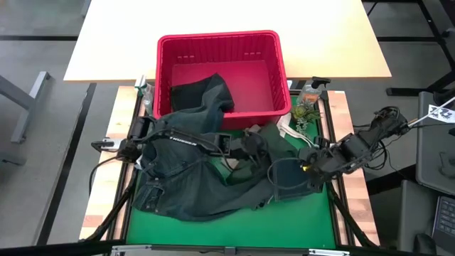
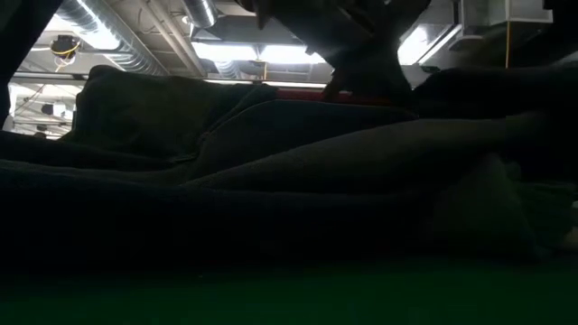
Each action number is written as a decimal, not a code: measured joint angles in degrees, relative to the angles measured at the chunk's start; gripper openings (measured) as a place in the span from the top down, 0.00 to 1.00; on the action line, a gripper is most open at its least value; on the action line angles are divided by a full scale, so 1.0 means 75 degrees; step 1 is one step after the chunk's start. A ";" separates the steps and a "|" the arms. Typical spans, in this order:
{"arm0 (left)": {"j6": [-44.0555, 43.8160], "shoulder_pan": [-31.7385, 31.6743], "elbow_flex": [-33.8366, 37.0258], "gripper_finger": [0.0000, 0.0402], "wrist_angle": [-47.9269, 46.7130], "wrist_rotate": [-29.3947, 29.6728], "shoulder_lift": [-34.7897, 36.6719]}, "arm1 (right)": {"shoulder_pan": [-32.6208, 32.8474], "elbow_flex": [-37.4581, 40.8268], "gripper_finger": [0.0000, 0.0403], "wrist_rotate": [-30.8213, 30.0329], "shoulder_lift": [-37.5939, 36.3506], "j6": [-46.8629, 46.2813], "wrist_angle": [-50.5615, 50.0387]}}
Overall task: Fold laundry
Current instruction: Fold the dark blue pants
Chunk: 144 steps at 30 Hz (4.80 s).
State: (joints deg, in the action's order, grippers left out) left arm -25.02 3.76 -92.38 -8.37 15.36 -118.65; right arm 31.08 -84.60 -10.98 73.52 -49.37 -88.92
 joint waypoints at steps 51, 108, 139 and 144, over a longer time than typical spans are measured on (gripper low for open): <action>0.0015 -0.0066 0.0000 0.99 -0.0482 -0.0376 0.0073 | 0.3554 0.0147 0.53 -0.2658 0.5825 -0.2322 -0.0127; -0.0017 -0.0066 0.0000 0.99 -0.0482 -0.0406 0.0069 | 0.3452 0.2402 0.53 -0.4266 0.5839 -0.6766 0.2219; -0.0017 -0.0051 0.0000 0.99 -0.0479 -0.0755 0.0070 | 0.3291 0.1192 0.53 -0.6249 0.5839 -0.6757 0.1865; -0.0017 -0.0051 0.0000 0.99 -0.0479 -0.0768 0.0069 | 0.3303 0.0770 0.53 -0.5969 0.5839 -0.6713 0.1709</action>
State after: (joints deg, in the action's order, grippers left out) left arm -25.15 3.38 -92.38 -11.97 9.60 -118.13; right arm 55.86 -78.83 -55.75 117.32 -99.72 -76.10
